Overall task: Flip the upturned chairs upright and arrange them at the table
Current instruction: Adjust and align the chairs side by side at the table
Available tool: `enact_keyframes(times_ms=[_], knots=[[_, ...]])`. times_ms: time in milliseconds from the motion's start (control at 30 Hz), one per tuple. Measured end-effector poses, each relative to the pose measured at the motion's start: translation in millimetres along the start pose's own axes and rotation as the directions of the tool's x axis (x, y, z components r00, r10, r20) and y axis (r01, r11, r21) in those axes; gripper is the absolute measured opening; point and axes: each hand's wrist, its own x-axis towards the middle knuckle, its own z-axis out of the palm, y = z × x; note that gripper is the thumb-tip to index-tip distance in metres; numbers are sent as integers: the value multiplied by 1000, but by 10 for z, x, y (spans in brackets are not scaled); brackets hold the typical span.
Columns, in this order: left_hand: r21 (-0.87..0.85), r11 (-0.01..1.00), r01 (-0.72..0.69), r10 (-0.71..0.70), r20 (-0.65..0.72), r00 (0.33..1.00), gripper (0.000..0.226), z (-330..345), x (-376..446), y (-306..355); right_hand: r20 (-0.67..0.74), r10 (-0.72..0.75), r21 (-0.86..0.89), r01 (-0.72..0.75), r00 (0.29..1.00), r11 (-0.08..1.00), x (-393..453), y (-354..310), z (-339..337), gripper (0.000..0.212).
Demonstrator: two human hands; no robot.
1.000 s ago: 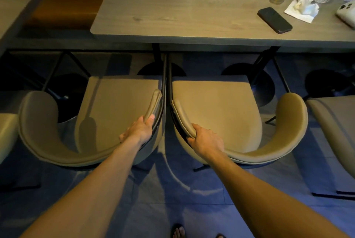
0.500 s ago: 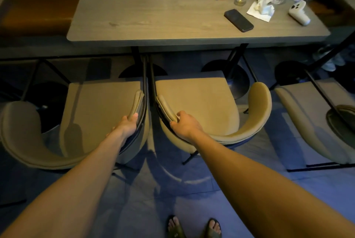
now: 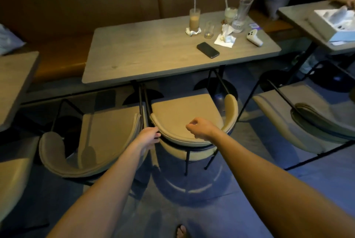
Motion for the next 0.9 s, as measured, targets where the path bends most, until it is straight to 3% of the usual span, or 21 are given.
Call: enact_keyframes(times_ms=[233,567,733,900], knots=[[-72,997,-14,21,87,996,32,1115,-653,167,-155,32,149,-9,987,989,-745,810,-948,45],[-188,979,-75,113,200,973,22,3064,-1399,567,-226,74,350,10,971,937,-1455,2413,-2155,22],[-201,979,15,46,299,953,23,3852,-1555,538,-257,203,548,-30,945,836,-1480,3129,-2577,19],[-108,994,24,9,298,955,20,4464,-1480,746,-253,331,676,-79,909,732,-1407,3624,-2933,25]])
